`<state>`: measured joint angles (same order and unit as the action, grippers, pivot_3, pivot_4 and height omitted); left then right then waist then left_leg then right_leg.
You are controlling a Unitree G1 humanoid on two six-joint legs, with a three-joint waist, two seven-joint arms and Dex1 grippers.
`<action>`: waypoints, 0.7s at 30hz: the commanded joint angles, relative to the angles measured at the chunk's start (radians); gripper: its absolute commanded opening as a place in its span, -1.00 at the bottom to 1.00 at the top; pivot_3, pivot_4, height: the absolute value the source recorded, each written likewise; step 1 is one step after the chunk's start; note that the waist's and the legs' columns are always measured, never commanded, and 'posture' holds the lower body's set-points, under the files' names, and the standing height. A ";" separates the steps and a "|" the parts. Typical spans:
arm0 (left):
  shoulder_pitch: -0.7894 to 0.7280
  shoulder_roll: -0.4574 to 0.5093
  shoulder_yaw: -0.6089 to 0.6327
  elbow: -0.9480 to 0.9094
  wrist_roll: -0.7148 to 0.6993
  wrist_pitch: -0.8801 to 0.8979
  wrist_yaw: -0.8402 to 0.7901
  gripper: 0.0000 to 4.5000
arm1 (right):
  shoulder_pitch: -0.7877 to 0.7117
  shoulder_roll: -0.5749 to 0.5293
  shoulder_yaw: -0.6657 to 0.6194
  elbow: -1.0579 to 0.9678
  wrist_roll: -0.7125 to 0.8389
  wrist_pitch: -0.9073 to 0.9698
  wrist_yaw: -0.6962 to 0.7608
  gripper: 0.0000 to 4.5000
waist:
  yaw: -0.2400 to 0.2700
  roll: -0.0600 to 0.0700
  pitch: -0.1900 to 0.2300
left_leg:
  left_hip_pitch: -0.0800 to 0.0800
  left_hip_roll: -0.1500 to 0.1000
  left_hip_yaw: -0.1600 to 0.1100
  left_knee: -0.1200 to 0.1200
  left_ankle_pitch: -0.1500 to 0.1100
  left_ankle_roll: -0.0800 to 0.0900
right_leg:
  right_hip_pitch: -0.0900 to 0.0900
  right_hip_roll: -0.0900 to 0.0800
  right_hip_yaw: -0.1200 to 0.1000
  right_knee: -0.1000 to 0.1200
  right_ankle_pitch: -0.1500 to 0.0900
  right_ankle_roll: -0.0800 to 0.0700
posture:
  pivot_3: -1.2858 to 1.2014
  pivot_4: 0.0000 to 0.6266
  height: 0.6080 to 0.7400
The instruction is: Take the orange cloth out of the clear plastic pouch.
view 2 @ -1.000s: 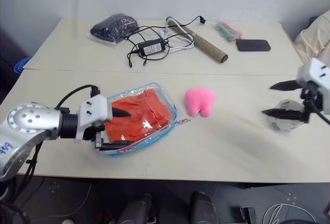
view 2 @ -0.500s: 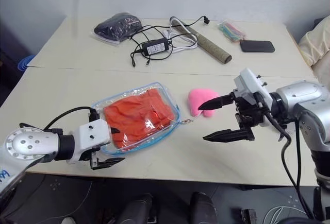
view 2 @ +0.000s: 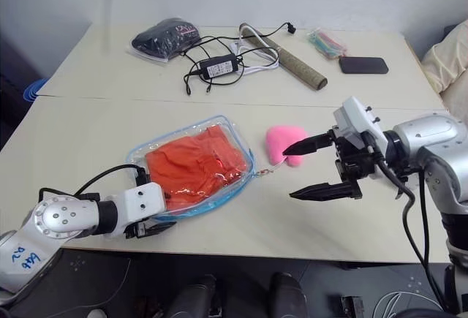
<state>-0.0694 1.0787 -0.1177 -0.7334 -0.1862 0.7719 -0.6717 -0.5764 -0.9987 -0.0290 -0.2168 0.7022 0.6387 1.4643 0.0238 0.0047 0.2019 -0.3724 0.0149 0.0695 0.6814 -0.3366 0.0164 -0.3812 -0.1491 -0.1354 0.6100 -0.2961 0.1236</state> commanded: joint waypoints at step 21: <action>-0.385 -0.075 -0.076 0.827 0.240 -1.292 -0.277 -0.98 | 0.126 -0.066 -0.091 -0.052 -0.007 -0.007 -0.032 1.00 | 0.002 0.000 0.000 | -0.003 -0.001 0.004 0.001 0.000 0.001 | -0.005 -0.001 0.001 0.002 0.000 0.001 | 0.03 -0.52 1.00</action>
<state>-0.4326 1.0195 -0.1741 0.0495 0.0455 -0.4259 -0.9205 -0.4529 -1.0400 -0.0741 -0.2377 0.6895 0.6331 1.4438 0.0260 0.0044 0.2017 -0.3761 0.0138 0.0751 0.6821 -0.3375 0.0183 -0.3870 -0.1497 -0.1338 0.6118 -0.2956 0.1246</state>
